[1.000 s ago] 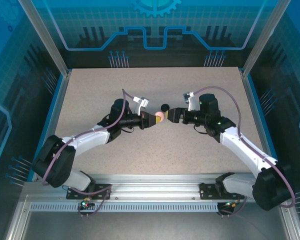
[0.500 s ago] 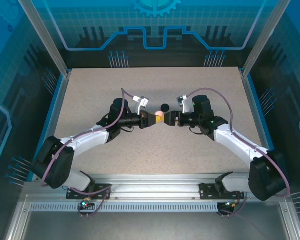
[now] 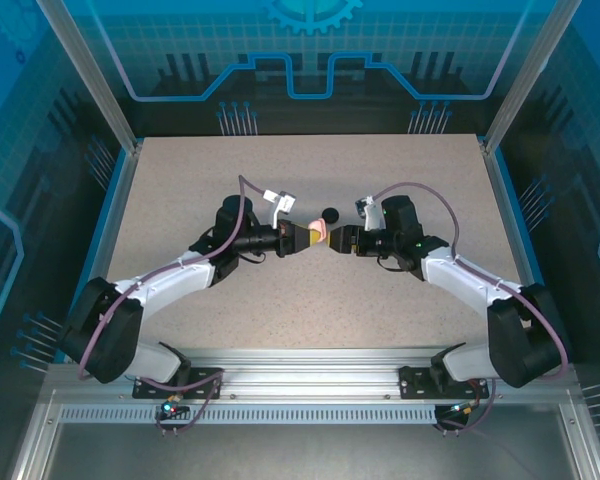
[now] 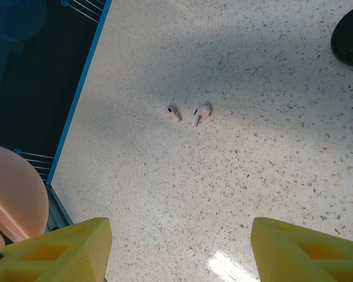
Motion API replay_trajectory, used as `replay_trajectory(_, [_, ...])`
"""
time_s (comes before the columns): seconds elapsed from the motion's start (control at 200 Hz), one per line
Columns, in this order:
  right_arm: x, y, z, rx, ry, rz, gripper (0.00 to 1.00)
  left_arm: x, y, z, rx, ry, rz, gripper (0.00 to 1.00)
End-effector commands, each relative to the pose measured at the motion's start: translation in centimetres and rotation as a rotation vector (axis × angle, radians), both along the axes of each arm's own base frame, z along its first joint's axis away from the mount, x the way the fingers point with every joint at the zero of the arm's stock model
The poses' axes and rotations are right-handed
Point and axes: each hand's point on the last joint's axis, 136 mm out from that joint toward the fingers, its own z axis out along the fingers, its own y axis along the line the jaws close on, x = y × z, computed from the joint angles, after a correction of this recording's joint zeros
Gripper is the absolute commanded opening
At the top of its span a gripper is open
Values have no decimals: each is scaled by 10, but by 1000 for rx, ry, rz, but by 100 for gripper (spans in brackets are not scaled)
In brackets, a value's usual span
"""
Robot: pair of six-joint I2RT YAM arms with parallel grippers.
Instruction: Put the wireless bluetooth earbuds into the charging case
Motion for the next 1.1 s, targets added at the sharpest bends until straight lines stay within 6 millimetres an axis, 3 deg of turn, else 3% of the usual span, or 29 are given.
replay_trajectory(0.0, [4, -5, 13, 7, -37, -13, 64, -2, -3, 22, -40, -48, -20, 0])
replay_trajectory(0.145, [-15, -12, 29, 32, -75, 27, 61, -2, -4, 19, -37, -42, -24, 0])
replay_trajectory(0.335, [-29, -5, 50, 90, -138, 112, 53, -2, -4, 19, -40, -36, -26, 0])
replay_trajectory(0.415, [-27, 0, 55, 120, -146, 135, 48, -3, -5, 21, -44, -35, -29, 0])
replay_trajectory(0.645, [-22, 12, 64, 142, -160, 161, 46, -3, -5, 22, -49, -35, -31, 0])
replay_trajectory(1.096, [-12, 27, 61, 147, -151, 168, 43, -1, -7, 22, -54, -32, -35, 0])
